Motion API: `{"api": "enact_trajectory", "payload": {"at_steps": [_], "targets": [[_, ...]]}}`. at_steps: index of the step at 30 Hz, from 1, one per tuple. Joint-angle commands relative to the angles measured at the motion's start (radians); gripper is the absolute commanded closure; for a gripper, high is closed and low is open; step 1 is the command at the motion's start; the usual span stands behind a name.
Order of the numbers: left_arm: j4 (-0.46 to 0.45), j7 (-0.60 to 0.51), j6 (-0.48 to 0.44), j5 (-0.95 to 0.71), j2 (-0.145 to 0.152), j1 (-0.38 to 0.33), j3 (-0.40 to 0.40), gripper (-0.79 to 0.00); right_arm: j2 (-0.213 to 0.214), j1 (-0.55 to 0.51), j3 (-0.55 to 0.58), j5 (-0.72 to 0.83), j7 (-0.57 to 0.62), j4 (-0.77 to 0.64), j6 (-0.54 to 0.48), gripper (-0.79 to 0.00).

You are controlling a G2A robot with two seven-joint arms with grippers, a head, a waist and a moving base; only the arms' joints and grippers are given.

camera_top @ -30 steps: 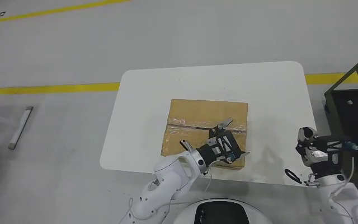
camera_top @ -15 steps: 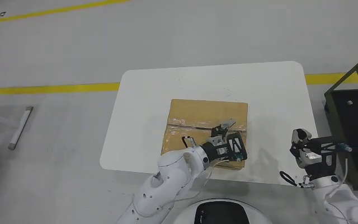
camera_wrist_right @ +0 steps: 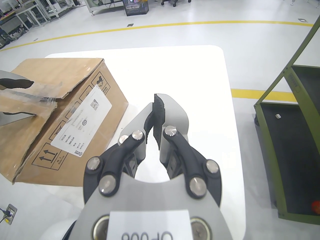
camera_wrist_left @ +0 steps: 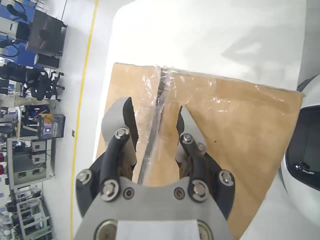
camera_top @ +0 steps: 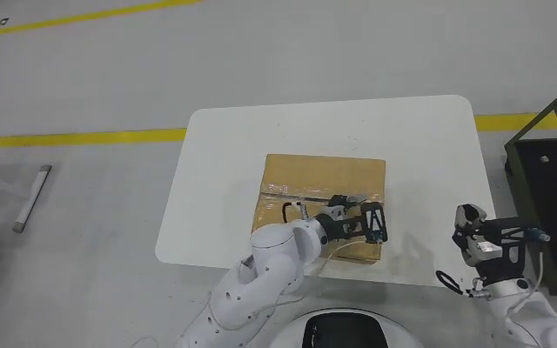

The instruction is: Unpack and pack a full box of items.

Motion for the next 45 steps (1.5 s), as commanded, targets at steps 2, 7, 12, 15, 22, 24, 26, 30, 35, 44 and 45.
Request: {"api": "enact_trajectory", "payload": {"at_steps": [2,7,12,15,22,24,26,30,35,44,45], "targets": [[0.002,-0.010,-0.008,0.022,-0.001,-0.005,0.005,-0.391,-0.001,-0.001,-0.003,-0.001,0.000,-0.001,0.000,0.000],[0.011,-0.002,-0.028,0.067,-0.002,-0.019,0.014,-0.391,-0.003,-0.002,-0.003,0.000,-0.002,0.000,0.001,0.000],[0.019,0.012,-0.022,0.090,-0.004,-0.021,0.012,-0.345,-0.005,-0.002,-0.003,-0.001,-0.002,-0.001,0.003,0.000],[0.025,0.014,-0.015,0.100,-0.005,-0.021,0.009,-0.317,-0.006,-0.001,-0.004,-0.001,-0.002,-0.001,0.004,0.000],[0.030,0.021,-0.007,0.121,-0.007,-0.017,0.003,-0.188,-0.008,0.003,-0.006,-0.001,0.002,0.003,0.001,0.000],[0.029,0.022,-0.007,0.125,-0.007,-0.014,0.000,0.000,-0.009,0.004,-0.007,-0.001,0.003,0.004,0.001,0.000],[0.026,0.023,-0.005,0.127,-0.007,-0.011,-0.005,0.000,-0.009,0.004,-0.008,-0.003,0.005,0.004,0.001,0.000],[0.018,0.019,0.004,0.126,-0.007,-0.002,-0.019,0.000,-0.010,0.006,-0.009,-0.003,0.008,0.004,-0.001,0.000],[0.003,0.010,0.021,0.119,-0.008,0.003,-0.043,0.000,-0.012,0.010,-0.011,0.001,0.008,0.002,-0.002,0.000],[-0.023,-0.020,0.157,0.025,-0.014,0.015,-0.142,0.000,-0.021,0.051,-0.022,0.135,-0.017,0.001,0.011,0.000],[-0.025,-0.023,0.169,0.024,-0.014,0.015,-0.152,0.000,-0.022,0.062,-0.027,0.153,-0.019,0.002,0.013,0.000]]}}
